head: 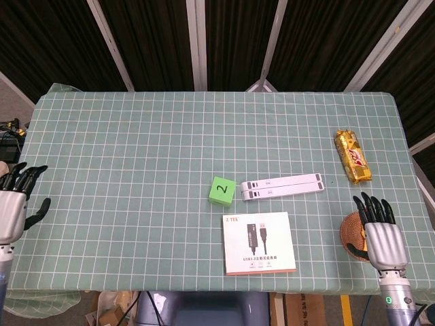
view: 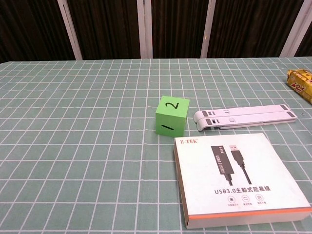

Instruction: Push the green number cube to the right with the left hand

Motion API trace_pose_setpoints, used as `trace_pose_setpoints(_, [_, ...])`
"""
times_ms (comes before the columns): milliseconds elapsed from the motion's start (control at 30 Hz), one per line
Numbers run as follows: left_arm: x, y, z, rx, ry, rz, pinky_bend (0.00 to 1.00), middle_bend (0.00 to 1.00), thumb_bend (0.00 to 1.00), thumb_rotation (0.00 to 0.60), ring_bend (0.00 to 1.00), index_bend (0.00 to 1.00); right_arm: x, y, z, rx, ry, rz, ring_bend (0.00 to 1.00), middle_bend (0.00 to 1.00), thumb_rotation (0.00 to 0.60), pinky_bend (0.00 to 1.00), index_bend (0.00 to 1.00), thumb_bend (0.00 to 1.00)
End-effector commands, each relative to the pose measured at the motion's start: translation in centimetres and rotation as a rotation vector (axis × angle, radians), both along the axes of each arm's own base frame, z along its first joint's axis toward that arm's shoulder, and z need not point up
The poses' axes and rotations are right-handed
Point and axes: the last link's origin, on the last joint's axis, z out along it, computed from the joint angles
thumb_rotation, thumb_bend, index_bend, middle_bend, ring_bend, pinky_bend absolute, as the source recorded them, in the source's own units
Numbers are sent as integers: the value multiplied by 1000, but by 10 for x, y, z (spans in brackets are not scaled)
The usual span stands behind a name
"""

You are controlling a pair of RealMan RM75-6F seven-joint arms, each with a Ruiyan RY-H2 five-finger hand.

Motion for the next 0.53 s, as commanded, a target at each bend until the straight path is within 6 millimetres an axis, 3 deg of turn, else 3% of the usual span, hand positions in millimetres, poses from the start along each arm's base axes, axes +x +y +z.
trace_pose_setpoints(33, [-9,-11,-7,-18,-2,9,246,225,415,600,135,190,-1,0,2,-8,8,0,0,0,600,0,55,73])
trace_pose_setpoints(267, [-17,-8,-15,-63,-5,12,232,186,316,600,120,167,-1,1,7,-47,10,-15,0,0,600,0,55,73])
trace_pose_setpoints(533, [-23,-8,-9,-45,11,58,226,171,307,600,118,165,0,4,11,-57,1,-19,0,0,600,0,55,72])
